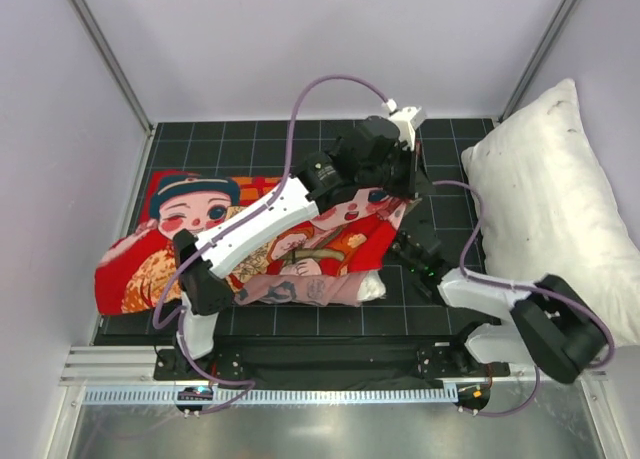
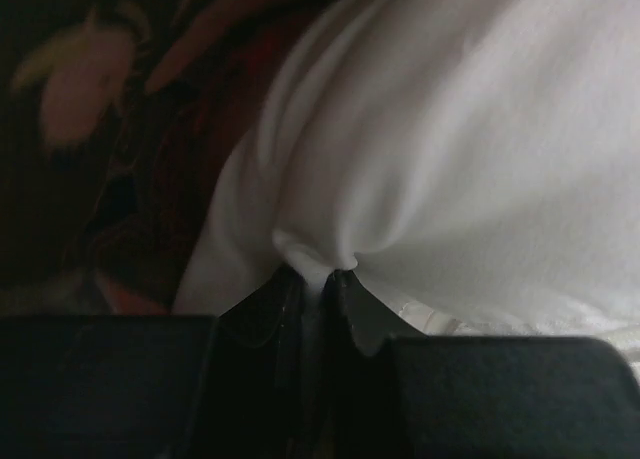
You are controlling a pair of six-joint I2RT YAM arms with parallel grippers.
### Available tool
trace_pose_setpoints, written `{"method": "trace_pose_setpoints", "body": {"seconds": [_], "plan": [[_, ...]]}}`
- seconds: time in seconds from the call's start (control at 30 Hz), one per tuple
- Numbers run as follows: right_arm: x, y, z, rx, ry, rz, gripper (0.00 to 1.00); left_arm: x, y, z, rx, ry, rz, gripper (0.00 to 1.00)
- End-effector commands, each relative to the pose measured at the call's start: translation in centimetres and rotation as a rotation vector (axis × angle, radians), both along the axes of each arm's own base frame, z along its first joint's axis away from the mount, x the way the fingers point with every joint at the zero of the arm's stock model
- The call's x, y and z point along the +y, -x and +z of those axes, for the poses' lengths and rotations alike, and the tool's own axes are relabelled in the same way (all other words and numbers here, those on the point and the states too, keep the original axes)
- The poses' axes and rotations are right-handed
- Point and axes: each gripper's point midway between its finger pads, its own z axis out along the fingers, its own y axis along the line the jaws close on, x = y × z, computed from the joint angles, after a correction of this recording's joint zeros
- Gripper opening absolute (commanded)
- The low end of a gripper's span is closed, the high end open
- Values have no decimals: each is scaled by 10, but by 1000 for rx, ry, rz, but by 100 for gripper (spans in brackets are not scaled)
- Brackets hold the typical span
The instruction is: Put the pillow into the pillowcase
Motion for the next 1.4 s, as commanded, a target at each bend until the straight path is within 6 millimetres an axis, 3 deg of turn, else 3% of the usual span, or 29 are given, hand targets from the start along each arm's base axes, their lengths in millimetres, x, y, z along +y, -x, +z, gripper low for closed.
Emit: {"method": "trace_pose_setpoints", "body": {"seconds": [0.0, 0.03, 0.07, 0.1, 0.13, 0.17, 0.2, 0.27, 0.3, 0.33, 0.37, 0.4, 0.43, 0.47, 0.5, 0.53, 0.57, 0.63, 0.67, 0.73, 0.83, 0.93, 1.1, 1.23, 1.3, 1.37], "plan": [[30, 15, 57, -175, -177, 148, 4, -10, 39, 21, -14, 109, -124, 0], [32, 13, 55, -170, -185, 154, 4, -3, 40, 11, -4, 84, -111, 0], [34, 12, 52, -176, -192, 158, 4, 12, 46, 26, -26, 102, -94, 0], [33, 11, 51, -175, -190, 155, 4, 18, 54, 6, -17, 54, -95, 0], [31, 7, 50, -172, -187, 146, 4, 25, 58, 5, -30, 44, -83, 0], [29, 7, 46, -160, -173, 143, 4, 42, 63, 23, -68, 63, -44, 1], [26, 7, 46, -160, -169, 140, 4, 49, 65, 17, -76, 44, -30, 1], [18, 6, 45, -147, -145, 125, 11, 66, 66, -6, -60, -6, 14, 2], [15, 6, 43, -140, -126, 122, 13, 80, 71, 4, -74, 13, 30, 2], [11, 6, 42, -132, -110, 110, 16, 86, 73, -17, -53, -26, 38, 2], [5, 4, 22, -63, -50, 82, 23, 94, 70, -20, -60, -34, 76, 2], [-4, 4, 30, -94, -34, 39, 23, 105, 73, -13, -73, -19, 93, 2], [-9, 2, 25, -81, 0, 10, 24, 110, 74, -18, -74, -28, 101, 2], [-16, 4, 2, -2, 80, -11, 26, 115, 77, -27, -70, -45, 106, 2], [-25, 7, 10, -28, 94, -39, 33, 120, 77, -29, -73, -49, 122, 2], [-32, 4, 5, -15, 122, -81, 36, 129, 81, -21, -85, -26, 131, 2], [-39, 10, -8, 29, 169, -90, 38, 132, 83, -31, -76, -38, 135, 3], [-50, 16, -1, 5, 188, -114, 49, 142, 86, -26, -81, -15, 149, 3], [-54, 21, -10, 37, 225, -114, 53, 143, 87, -32, -76, -22, 149, 4], [-62, 30, -4, 21, 237, -117, 66, 147, 88, -34, -78, -23, 158, 5], [-74, 44, -20, 82, 289, -119, 75, 149, 89, -36, -80, -29, 164, 8], [-88, 60, -36, 137, 334, -122, 75, 143, 95, -37, -87, -34, 143, 11], [-124, 54, -30, 128, 389, -299, 72, 119, 110, -46, -115, -79, 101, 12], [-164, 47, -18, 153, 517, -473, 73, 90, 132, -55, -161, -131, 56, 14], [-182, 40, -10, 138, 577, -541, 74, 79, 127, -73, -187, -202, 83, 14], [-183, 37, 4, 102, 575, -537, 74, 76, 123, -76, -208, -236, 123, 15]]}}
